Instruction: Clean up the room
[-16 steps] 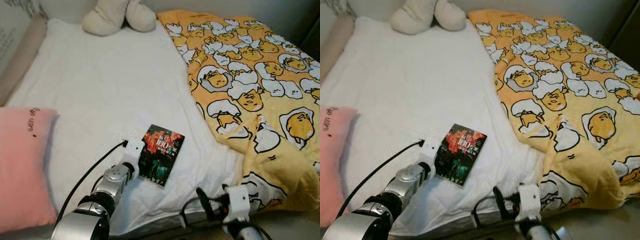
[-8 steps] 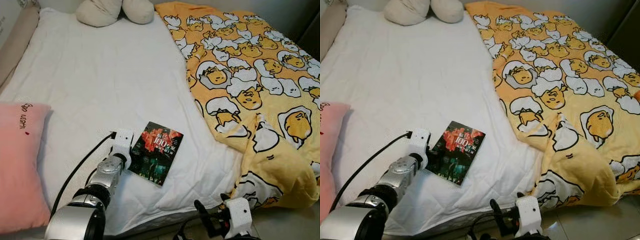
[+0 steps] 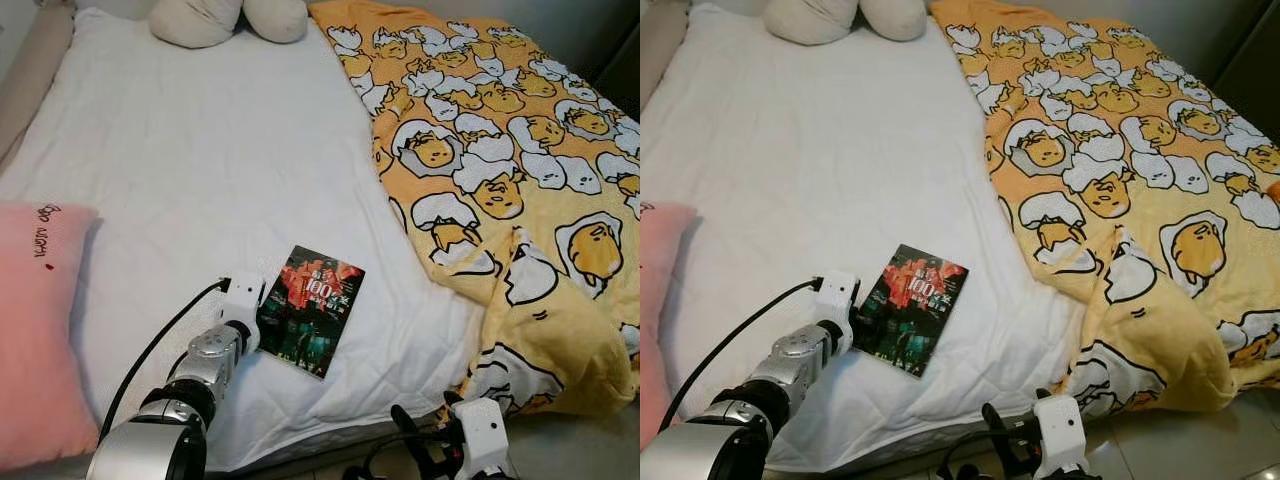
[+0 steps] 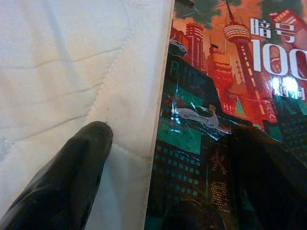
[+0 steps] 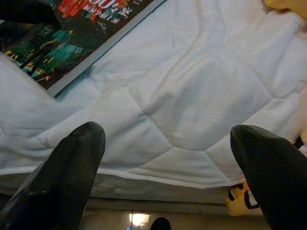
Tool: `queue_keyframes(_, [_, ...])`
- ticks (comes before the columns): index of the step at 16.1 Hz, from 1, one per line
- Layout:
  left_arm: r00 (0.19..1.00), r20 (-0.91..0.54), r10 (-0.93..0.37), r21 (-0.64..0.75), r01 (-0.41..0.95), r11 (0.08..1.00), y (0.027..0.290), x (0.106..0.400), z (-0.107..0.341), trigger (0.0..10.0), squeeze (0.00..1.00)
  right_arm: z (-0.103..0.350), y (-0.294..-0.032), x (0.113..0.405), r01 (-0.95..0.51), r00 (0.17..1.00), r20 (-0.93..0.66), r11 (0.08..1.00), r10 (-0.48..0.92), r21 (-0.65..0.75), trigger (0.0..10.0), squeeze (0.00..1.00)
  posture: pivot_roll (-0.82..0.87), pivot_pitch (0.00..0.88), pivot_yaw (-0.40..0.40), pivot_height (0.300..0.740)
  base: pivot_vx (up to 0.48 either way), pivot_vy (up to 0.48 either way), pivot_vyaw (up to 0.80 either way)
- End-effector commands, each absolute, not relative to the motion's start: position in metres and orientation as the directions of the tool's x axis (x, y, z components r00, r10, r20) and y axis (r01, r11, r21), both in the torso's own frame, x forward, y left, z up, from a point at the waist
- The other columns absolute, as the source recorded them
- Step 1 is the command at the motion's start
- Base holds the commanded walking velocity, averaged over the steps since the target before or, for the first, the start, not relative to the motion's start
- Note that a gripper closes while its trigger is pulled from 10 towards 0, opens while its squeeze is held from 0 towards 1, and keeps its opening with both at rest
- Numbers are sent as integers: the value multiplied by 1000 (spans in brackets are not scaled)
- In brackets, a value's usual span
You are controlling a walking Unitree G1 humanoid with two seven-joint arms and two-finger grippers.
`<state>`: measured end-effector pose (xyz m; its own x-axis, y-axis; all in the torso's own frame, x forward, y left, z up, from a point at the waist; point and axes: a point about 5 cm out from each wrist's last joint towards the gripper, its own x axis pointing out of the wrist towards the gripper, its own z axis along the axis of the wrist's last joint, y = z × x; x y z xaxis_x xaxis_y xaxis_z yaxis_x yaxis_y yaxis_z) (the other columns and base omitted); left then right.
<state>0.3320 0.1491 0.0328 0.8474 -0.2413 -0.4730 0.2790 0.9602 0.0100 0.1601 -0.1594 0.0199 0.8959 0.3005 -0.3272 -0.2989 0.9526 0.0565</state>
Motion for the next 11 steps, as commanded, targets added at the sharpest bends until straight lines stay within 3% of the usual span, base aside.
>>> queue_keyframes(1, [767,-603,-218,-31,251,968,154,310,5,0,0,19,-163,157,-305,886,-350,951,304,51,10000,0,-76,206,-86,740,0,0,0])
queue_keyframes(11, [715,-647,-266,-37,319,947,143,303,-2,0,0,18,-156,152,-306,878,-366,950,309,67,10000,0,-75,223,-83,740,0,0,0])
